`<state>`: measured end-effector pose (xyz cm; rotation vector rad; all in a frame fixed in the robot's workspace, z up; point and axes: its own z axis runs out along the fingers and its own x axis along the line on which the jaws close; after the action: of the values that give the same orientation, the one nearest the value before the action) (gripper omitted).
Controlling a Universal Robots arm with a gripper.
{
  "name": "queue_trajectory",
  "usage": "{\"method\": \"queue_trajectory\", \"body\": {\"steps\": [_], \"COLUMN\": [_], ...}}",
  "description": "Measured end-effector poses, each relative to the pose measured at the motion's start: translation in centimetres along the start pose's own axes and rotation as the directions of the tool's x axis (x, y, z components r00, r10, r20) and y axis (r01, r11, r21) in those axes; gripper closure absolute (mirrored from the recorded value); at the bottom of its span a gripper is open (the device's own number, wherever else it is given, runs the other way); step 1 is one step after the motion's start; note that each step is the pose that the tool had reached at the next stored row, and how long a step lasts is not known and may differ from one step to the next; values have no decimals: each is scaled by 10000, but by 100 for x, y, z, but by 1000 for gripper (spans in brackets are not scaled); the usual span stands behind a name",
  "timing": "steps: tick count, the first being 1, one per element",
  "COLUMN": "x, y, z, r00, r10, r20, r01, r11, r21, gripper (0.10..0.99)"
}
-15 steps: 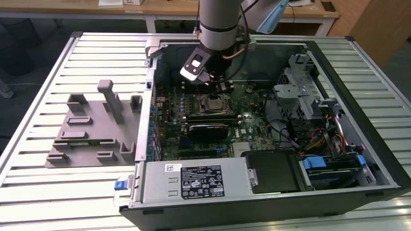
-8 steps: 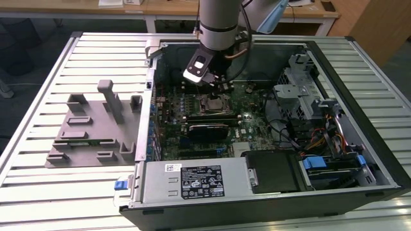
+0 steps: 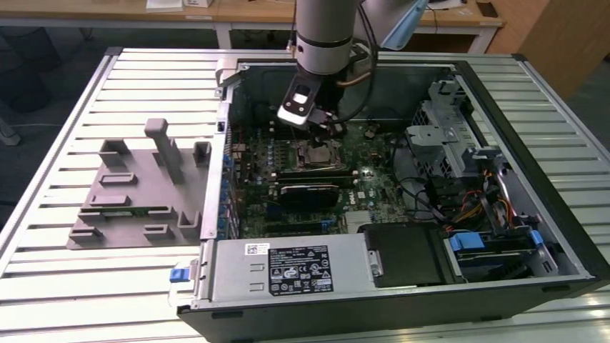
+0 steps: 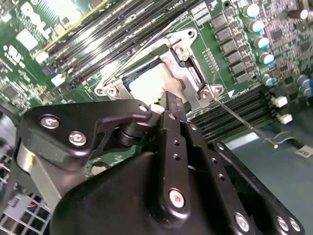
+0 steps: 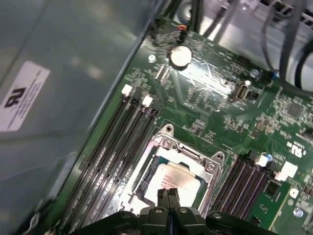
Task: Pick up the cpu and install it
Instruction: 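Close the cpu cover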
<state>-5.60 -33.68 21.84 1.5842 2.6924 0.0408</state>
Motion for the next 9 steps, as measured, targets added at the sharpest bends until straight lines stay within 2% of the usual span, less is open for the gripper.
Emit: {"method": "queue_trajectory", "body": {"steps": [5, 9], "x": [0, 0], "y": [0, 0], "z": [0, 0], "r00": [9971, 9904], "r10": [-759, -1381], "r20": [-17, -30], "r01": [759, 1381], "r11": [9971, 9904], "r21": [2, 3], "gripper": [980, 980]}}
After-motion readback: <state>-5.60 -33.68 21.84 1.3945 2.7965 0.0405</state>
